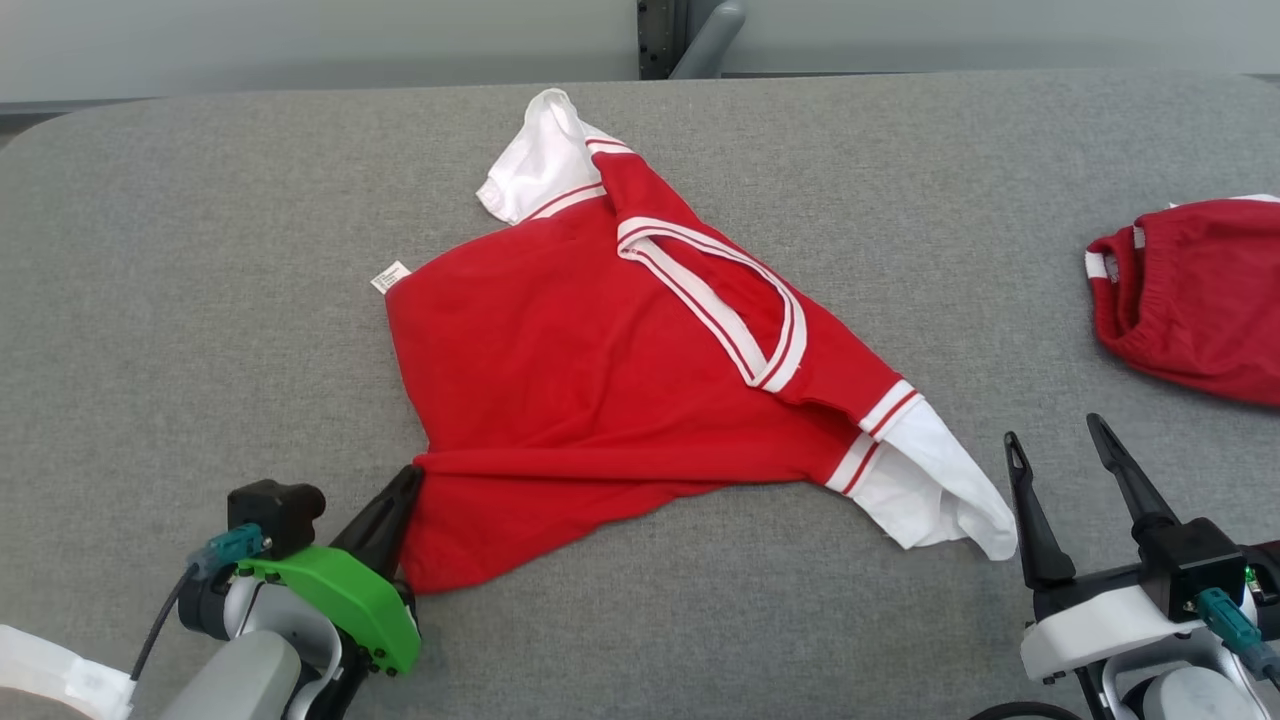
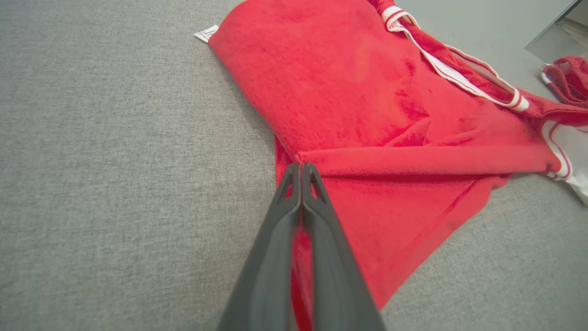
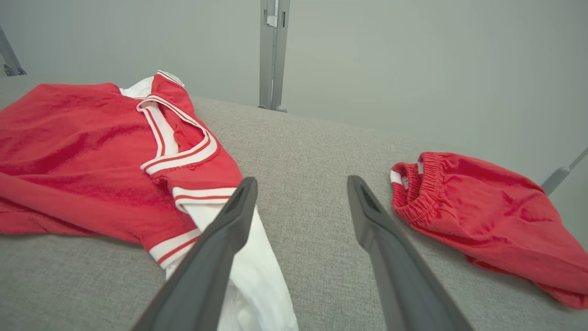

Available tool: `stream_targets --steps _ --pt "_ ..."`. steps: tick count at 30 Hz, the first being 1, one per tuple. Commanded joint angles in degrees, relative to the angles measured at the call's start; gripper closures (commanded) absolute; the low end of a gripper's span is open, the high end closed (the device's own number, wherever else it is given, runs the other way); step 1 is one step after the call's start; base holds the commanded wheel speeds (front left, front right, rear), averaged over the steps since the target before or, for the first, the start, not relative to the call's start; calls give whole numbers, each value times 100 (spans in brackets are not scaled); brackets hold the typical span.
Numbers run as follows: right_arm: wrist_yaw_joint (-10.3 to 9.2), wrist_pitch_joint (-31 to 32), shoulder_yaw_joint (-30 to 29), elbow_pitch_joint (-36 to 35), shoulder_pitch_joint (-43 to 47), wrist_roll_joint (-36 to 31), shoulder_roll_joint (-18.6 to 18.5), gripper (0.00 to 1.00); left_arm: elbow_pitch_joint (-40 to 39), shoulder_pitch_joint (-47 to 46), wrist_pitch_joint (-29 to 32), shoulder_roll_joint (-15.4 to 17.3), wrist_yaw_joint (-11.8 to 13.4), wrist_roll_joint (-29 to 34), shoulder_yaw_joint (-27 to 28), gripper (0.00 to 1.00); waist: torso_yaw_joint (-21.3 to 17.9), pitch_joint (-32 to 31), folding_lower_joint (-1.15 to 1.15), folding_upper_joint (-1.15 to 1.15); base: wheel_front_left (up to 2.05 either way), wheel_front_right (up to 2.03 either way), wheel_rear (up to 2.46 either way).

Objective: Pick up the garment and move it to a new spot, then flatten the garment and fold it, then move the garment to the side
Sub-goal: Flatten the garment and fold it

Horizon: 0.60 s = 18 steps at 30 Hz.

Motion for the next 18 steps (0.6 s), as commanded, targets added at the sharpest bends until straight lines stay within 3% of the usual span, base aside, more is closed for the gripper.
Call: stream_targets --steps 1,3,4,6,7,12,15,18 --pt "-9 -39 -34 -13 49 1 16 0 72 -119 -74 57 -30 -22 17 100 -44 49 0 0 0 0 0" --pt "-9 -39 -52 -29 55 -9 41 0 210 -170 -150 57 -40 -34 -1 100 -52 73 0 0 0 0 0" --pt "-9 -39 -60 -30 53 -14 49 0 281 -203 -169 52 -51 -40 -24 90 -53 82 0 0 0 0 0" --pt "-9 -39 -68 -24 35 -27 53 0 387 -256 -193 34 -68 -82 -54 52 -56 87 0 0 0 0 0" --pt "-9 -39 -69 -23 15 -25 66 0 438 -268 -209 33 -75 -86 -56 0 -59 78 0 0 0 0 0" --pt "-9 -38 -109 -65 6 -18 110 0 518 53 -404 76 1 -277 147 0 -87 -94 0 0 0 0 0" --pt "-9 -39 -203 -159 94 -21 140 0 199 358 -518 120 314 -289 574 0 -97 -249 0 0 0 0 0" --pt "-9 -38 -361 -296 218 -53 176 0 -631 887 -536 41 704 -19 1318 0 -62 -400 0 0 0 0 0"
